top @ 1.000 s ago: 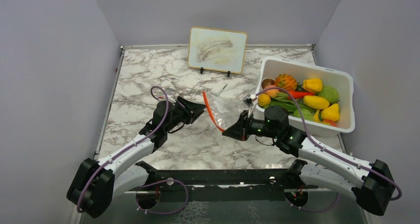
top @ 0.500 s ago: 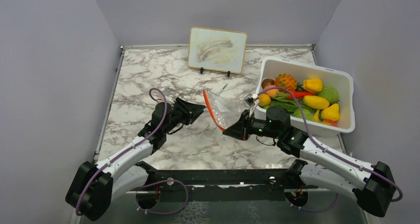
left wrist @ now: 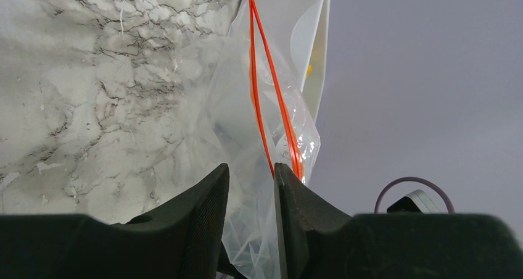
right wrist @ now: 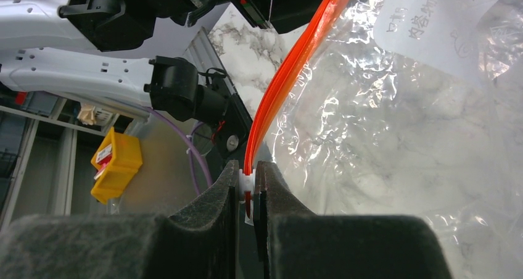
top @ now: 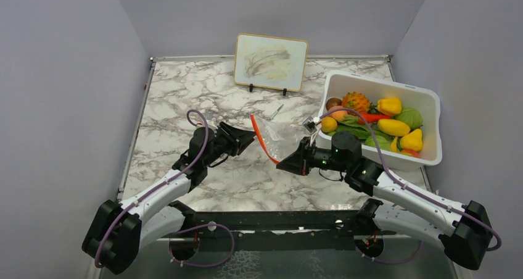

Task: Place the food in the zip-top bag and seal the zipper
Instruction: Open the zipper of the food storage bag.

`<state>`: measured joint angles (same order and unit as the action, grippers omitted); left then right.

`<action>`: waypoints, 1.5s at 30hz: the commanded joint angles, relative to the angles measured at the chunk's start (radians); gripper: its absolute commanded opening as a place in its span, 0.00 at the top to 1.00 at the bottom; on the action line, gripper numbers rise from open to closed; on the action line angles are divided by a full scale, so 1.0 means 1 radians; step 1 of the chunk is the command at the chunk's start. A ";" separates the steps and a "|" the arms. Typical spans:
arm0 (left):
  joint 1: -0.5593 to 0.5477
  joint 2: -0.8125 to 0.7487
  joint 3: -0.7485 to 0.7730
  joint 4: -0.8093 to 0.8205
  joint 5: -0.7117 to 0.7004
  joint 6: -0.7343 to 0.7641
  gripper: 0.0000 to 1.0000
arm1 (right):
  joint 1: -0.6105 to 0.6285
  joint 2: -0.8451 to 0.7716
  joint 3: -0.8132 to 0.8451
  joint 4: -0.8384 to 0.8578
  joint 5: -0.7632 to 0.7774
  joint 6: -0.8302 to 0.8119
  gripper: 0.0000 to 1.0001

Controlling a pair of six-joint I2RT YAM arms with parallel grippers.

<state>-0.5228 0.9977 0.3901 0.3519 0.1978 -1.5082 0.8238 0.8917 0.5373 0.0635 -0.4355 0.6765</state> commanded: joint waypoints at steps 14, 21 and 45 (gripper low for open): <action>0.007 0.043 0.011 0.120 0.068 -0.047 0.63 | 0.005 0.019 -0.004 0.062 -0.106 -0.027 0.99; 0.007 0.065 0.006 0.137 0.091 -0.064 0.63 | 0.006 0.034 -0.007 0.075 -0.120 -0.033 0.99; 0.007 0.019 0.044 0.064 0.112 0.165 1.00 | 0.006 -0.004 0.156 -0.294 0.206 -0.066 0.50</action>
<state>-0.5190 1.0473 0.3805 0.4831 0.2951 -1.4757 0.8238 0.9066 0.5949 -0.0860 -0.3889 0.6338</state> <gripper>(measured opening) 0.017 0.463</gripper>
